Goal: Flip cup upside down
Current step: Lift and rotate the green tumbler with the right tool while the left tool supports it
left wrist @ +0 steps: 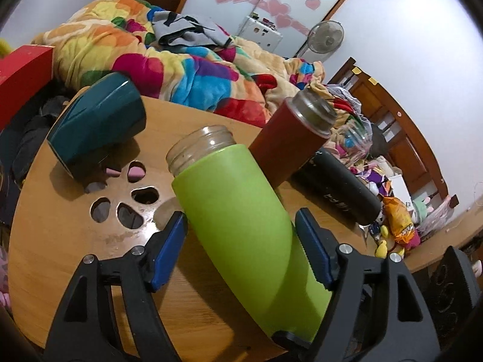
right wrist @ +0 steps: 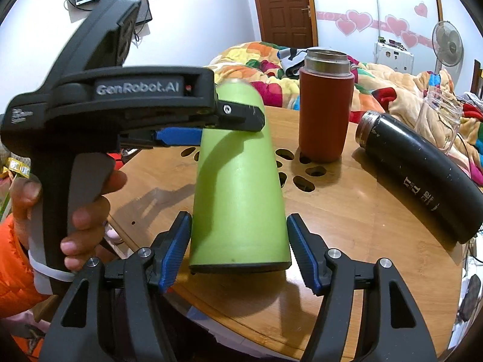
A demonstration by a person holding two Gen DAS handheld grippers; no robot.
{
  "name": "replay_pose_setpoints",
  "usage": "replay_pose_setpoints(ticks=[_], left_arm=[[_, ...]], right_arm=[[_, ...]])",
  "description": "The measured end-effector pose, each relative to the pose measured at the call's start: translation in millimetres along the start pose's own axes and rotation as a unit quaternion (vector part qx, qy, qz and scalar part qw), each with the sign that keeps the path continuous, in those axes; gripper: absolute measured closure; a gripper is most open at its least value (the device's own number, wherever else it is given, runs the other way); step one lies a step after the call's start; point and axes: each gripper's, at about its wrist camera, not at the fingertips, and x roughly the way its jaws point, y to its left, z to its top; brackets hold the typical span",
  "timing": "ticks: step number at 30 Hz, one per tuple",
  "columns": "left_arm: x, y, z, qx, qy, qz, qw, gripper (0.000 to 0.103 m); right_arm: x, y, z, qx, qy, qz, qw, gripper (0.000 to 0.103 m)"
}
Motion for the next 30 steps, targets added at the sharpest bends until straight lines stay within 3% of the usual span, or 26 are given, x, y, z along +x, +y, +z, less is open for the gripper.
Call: replay_pose_setpoints(ticks=[10, 21, 30], left_arm=[[-0.2, -20.0, -11.6, 0.086, -0.013, 0.048, 0.995, 0.033], [-14.2, -50.2, -12.7, 0.159, 0.001, 0.025, 0.9869, 0.088], [-24.6, -59.5, -19.7, 0.173, 0.003, 0.012, 0.9848, 0.091]], right_arm=[[0.2, 1.8, -3.0, 0.0, 0.001, -0.004, 1.0, 0.042], [12.3, 8.3, -14.4, 0.008, 0.013, -0.025, 1.0, 0.038], [-1.7, 15.1, -16.8, 0.017, -0.013, -0.051, 0.998, 0.04]])
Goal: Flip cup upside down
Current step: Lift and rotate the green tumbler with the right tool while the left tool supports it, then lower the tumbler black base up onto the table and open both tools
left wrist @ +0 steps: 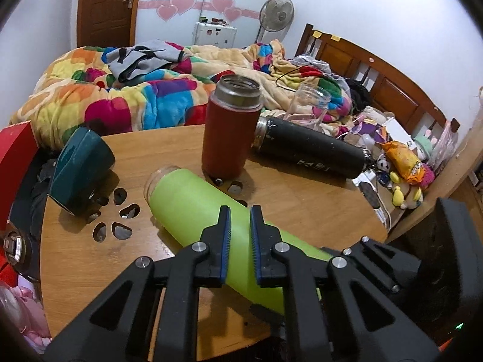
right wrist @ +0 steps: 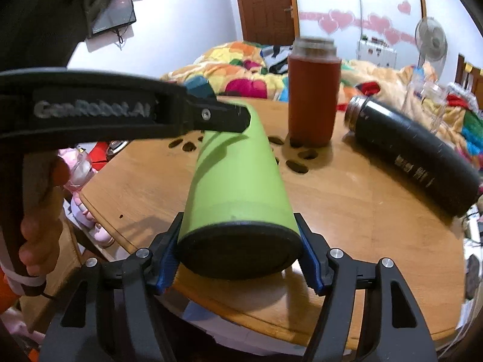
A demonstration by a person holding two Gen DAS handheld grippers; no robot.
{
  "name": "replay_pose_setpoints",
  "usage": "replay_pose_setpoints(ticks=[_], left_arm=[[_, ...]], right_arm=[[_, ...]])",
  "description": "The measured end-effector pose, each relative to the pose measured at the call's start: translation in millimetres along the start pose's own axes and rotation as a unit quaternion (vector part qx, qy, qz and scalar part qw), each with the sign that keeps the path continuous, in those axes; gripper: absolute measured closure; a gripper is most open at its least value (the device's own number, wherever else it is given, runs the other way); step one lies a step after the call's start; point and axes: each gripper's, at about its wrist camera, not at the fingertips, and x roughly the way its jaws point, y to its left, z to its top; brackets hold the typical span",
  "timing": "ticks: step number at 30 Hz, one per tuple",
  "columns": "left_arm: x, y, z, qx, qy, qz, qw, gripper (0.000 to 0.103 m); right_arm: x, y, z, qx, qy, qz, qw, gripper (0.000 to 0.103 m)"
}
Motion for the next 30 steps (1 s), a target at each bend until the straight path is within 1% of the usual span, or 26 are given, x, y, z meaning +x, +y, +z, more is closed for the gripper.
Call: replay_pose_setpoints(ticks=[7, 11, 15, 17, 19, 22, 23, 25, 26, 28, 30], left_arm=[[-25.6, -6.4, 9.6, -0.001, -0.022, -0.032, 0.9992, 0.091], [-38.5, -9.2, 15.3, 0.0, -0.032, -0.043, 0.9985, 0.091], [-47.1, -9.4, 19.0, -0.003, -0.036, -0.051, 0.9981, 0.091], [-53.7, -8.4, 23.7, -0.005, -0.034, -0.061, 0.9976, 0.091], [-66.1, -8.3, 30.0, -0.003, -0.041, -0.074, 0.9964, 0.091], [-87.1, -12.4, 37.9, 0.011, -0.059, -0.084, 0.9946, 0.091], [-94.6, -14.0, 41.4, 0.019, -0.063, -0.093, 0.9934, 0.091], [-100.7, -17.4, 45.6, 0.03, -0.062, -0.105, 0.9921, 0.091], [-101.9, -20.0, 47.9, 0.04, -0.057, -0.106, 0.992, 0.091], [-99.0, -23.9, 50.4, 0.058, -0.045, -0.094, 0.9928, 0.091], [-92.6, -23.7, 53.0, 0.064, -0.034, -0.08, 0.9941, 0.091]], right_arm=[[-39.3, 4.3, 17.5, -0.016, -0.053, -0.02, 0.998, 0.04], [-58.9, 8.8, 27.0, -0.027, -0.085, -0.027, 0.996, 0.04], [-70.4, 12.5, 37.0, -0.037, -0.104, -0.026, 0.994, 0.04], [-72.7, 13.7, 42.3, -0.04, -0.109, -0.025, 0.993, 0.04], [-72.6, 15.0, 48.8, -0.044, -0.11, -0.025, 0.993, 0.04], [-71.4, 16.7, 55.7, -0.047, -0.109, -0.025, 0.993, 0.04], [-70.4, 16.6, 58.7, -0.048, -0.109, -0.025, 0.993, 0.04], [-68.2, 16.3, 64.3, -0.049, -0.107, -0.024, 0.993, 0.04], [-68.3, 15.4, 65.7, -0.049, -0.108, -0.023, 0.993, 0.04], [-67.3, 16.2, 69.4, -0.048, -0.108, -0.019, 0.993, 0.04], [-64.5, 15.2, 75.2, -0.045, -0.106, -0.015, 0.993, 0.04]])
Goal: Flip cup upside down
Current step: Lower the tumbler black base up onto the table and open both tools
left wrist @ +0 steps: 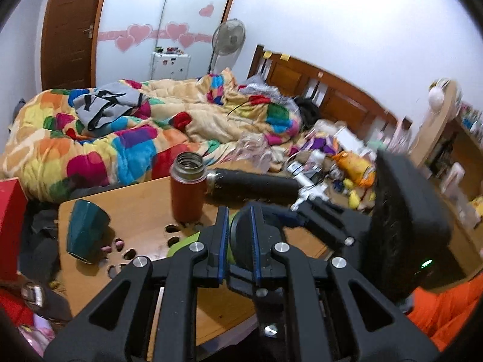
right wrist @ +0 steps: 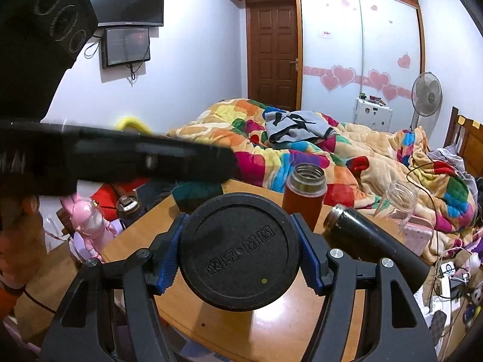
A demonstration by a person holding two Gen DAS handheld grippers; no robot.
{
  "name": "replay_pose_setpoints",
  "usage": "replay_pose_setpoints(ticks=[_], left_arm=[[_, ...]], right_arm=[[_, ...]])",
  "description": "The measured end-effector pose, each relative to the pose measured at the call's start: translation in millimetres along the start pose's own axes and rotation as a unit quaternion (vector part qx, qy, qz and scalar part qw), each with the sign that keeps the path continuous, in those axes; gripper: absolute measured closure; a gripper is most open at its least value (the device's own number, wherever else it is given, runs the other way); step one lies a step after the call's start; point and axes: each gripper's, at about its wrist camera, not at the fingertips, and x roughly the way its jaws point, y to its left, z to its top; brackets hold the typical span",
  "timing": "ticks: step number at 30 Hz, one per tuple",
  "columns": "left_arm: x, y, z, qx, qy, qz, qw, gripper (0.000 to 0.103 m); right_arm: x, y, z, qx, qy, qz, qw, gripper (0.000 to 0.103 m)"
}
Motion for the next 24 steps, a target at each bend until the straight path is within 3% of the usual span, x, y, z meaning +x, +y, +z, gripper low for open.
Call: replay_pose_setpoints(ticks=[12, 24], left_arm=[[17.3, 39.9, 17.1, -0.04, 0.007, 0.005, 0.9991, 0.089], [32.5, 55.7, 31.5, -0.041, 0.003, 0.057, 0.9975, 0.088]], right_arm=[[29.4, -7.8, 29.1, 0.004, 0.007, 0.019, 1.0, 0.04], [33.3, -14.0, 29.0, 0.029, 0.013, 0.03, 0.999, 0.038]])
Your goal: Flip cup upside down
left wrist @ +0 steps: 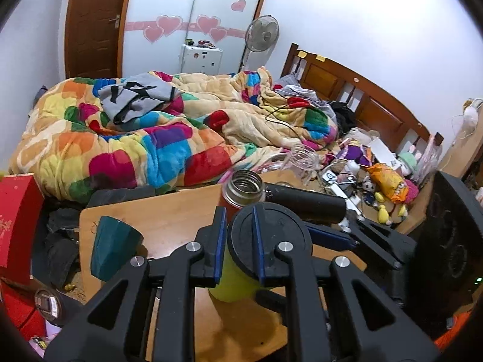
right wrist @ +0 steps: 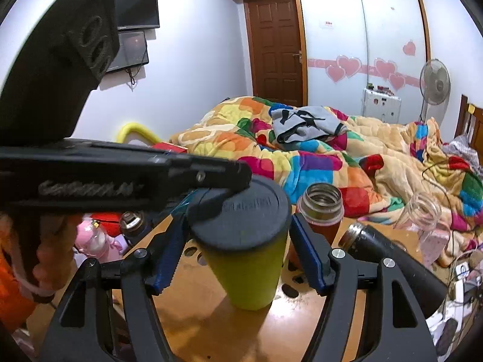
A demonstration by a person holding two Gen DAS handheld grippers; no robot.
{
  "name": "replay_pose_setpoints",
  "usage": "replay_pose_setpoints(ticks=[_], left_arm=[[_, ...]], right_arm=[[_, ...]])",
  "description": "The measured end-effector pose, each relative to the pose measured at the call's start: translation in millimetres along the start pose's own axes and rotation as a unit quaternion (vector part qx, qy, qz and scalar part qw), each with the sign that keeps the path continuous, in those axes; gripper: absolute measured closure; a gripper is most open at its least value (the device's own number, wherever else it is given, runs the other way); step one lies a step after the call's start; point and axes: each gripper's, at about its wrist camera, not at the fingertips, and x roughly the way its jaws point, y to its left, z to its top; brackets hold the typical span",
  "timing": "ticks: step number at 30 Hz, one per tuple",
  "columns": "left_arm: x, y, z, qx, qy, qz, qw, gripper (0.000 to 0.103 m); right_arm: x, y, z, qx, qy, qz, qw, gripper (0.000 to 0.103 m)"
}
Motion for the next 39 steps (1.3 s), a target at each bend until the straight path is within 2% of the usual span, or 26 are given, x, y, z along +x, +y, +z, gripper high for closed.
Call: replay_pose_setpoints(ticks=[10, 13, 16, 17, 19, 21, 24, 25, 30, 35, 39], left_arm=[[0.1, 6.0, 0.7, -0.013, -0.007, 0.013, 0.9998, 0.087], [-13.5, 0.5, -3.0, -0.016, -0.028, 0.018, 0.9993, 0.087], [-32.2, -8.1, -4.5, -0.013, -0.055, 0.029, 0.998, 0.085], [-42.4, -13.4, -5.8, -0.01, -0.069, 0.039, 0.9968, 0.078], [-56.0, -22.2, -6.7, -0.005, -0.088, 0.054, 0.9946, 0.07], [-72.8, -32.7, -10.2, 0.003, -0.112, 0.07, 0.9913, 0.055], [-95.4, -47.2, -16.8, 0.01, -0.145, 0.087, 0.9856, 0.039], [-102.4, -51.5, -19.5, 0.01, -0.153, 0.092, 0.9839, 0.036], [-125.6, -69.5, -34.1, 0.012, -0.18, 0.113, 0.9771, 0.007], [-138.3, -84.1, -48.3, 0.014, -0.193, 0.135, 0.9717, 0.0], [-139.4, -90.2, -59.7, 0.012, -0.191, 0.149, 0.9702, 0.0]], right_arm=[[-27.8, -18.5, -11.3, 0.035, 0.012, -0.017, 0.999, 0.038], [-38.2, -22.2, -10.6, 0.043, 0.011, -0.024, 0.999, 0.036], [-52.8, -25.8, -6.3, 0.05, 0.004, -0.032, 0.998, 0.028], [-57.7, -27.0, -4.7, 0.052, 0.0, -0.036, 0.998, 0.027], [-69.3, -28.1, 0.2, 0.054, -0.009, -0.042, 0.998, 0.025], [-80.5, -28.8, 5.2, 0.058, -0.02, -0.045, 0.997, 0.022], [-99.8, -30.4, 10.9, 0.067, -0.038, -0.047, 0.996, 0.017], [-106.2, -30.6, 12.7, 0.07, -0.044, -0.046, 0.995, 0.014], [-131.2, -29.4, 18.9, 0.076, -0.065, -0.056, 0.993, 0.001], [-148.2, -26.9, 17.8, 0.081, -0.072, -0.054, 0.993, 0.0], [-157.8, -24.1, 12.9, 0.083, -0.075, -0.066, 0.992, 0.0]])
